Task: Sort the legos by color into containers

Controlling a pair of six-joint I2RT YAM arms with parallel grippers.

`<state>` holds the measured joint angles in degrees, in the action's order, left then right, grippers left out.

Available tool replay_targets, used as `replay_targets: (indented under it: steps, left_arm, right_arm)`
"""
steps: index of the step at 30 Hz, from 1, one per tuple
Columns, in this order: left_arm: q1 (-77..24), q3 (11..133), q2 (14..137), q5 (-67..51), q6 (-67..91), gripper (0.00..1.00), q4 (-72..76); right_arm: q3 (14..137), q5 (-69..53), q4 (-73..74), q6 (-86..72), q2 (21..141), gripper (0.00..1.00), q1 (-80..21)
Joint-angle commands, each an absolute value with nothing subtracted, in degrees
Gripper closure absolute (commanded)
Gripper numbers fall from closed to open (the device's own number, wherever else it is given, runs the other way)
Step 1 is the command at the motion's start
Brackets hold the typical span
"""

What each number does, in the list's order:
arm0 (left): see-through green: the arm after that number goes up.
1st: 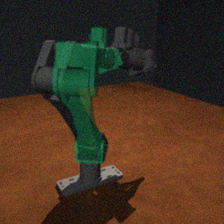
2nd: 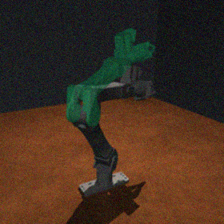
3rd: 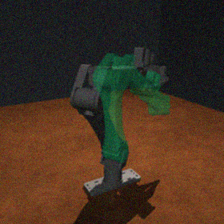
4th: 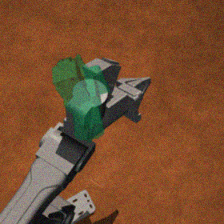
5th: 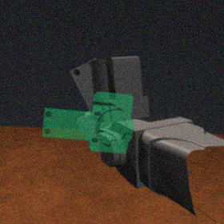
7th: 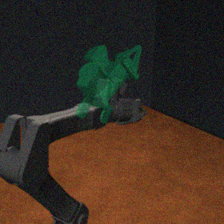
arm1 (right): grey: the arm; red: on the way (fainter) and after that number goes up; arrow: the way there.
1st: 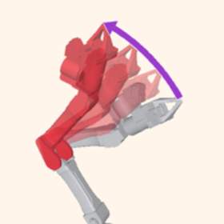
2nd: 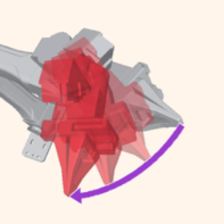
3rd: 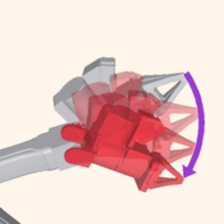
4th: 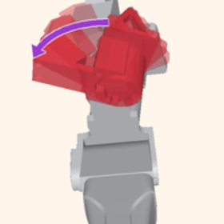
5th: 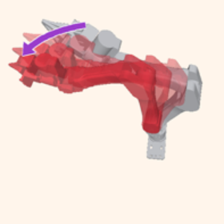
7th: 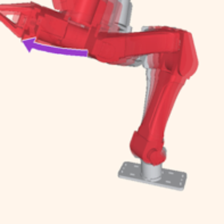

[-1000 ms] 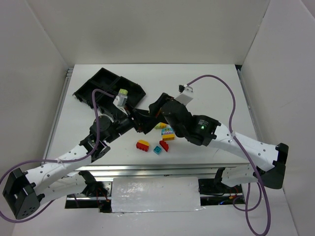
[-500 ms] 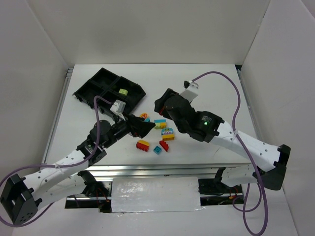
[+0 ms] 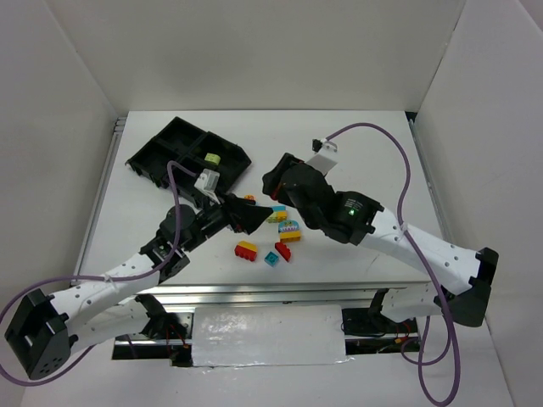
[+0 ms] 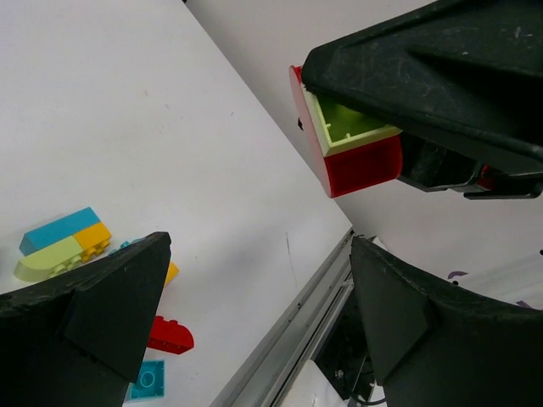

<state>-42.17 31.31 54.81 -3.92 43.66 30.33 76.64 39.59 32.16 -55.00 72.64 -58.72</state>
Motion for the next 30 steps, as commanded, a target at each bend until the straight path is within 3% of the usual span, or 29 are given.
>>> replay_targets:
  steps: [1,11,30]
  left_arm:
    - [-42.19,34.45,56.33,-5.8,45.79,0.0,38.66]
    - [-42.63,35.95,58.18,-5.28,47.02,0.02,41.14]
    - [-42.8,36.65,59.68,-0.27,48.78,0.2,41.4]
  right_arm:
    - [78.92,39.99,30.06,-54.32,73.74,1.0,-58.89]
    - [79.19,39.99,29.88,-53.61,75.32,1.0,-58.89]
    - [79.01,35.33,27.16,-52.65,77.34,1.0,-59.24]
